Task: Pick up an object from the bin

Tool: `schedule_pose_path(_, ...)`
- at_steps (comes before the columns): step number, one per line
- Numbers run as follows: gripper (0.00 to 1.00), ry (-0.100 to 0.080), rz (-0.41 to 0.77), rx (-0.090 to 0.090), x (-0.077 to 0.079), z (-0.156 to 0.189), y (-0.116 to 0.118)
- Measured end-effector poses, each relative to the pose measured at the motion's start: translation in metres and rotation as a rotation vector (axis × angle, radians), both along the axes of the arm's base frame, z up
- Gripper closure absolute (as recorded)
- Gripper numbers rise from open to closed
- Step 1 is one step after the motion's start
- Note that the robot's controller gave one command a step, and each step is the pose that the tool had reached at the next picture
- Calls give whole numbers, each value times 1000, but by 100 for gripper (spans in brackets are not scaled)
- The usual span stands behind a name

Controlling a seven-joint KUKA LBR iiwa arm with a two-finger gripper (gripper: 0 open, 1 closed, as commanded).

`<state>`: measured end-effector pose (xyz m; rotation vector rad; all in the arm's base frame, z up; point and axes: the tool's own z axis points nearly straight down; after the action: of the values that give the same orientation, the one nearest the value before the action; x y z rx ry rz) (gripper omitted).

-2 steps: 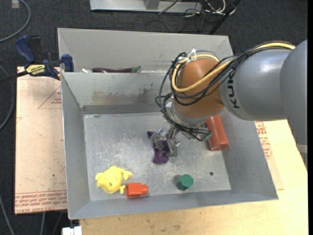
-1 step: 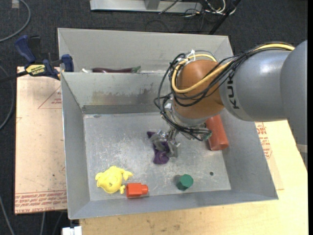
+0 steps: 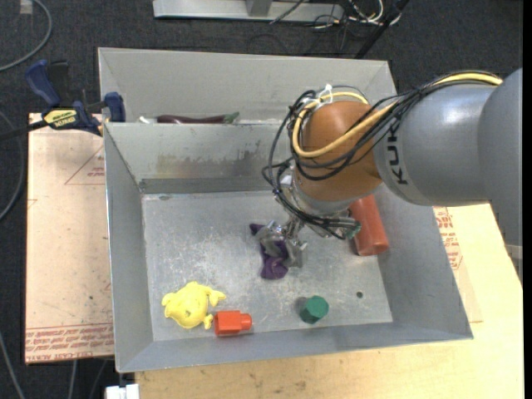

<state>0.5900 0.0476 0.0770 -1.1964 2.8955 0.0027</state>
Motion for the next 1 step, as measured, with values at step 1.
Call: schedule_pose_path(1, 100, 5, -14, 0, -2, 19, 0)
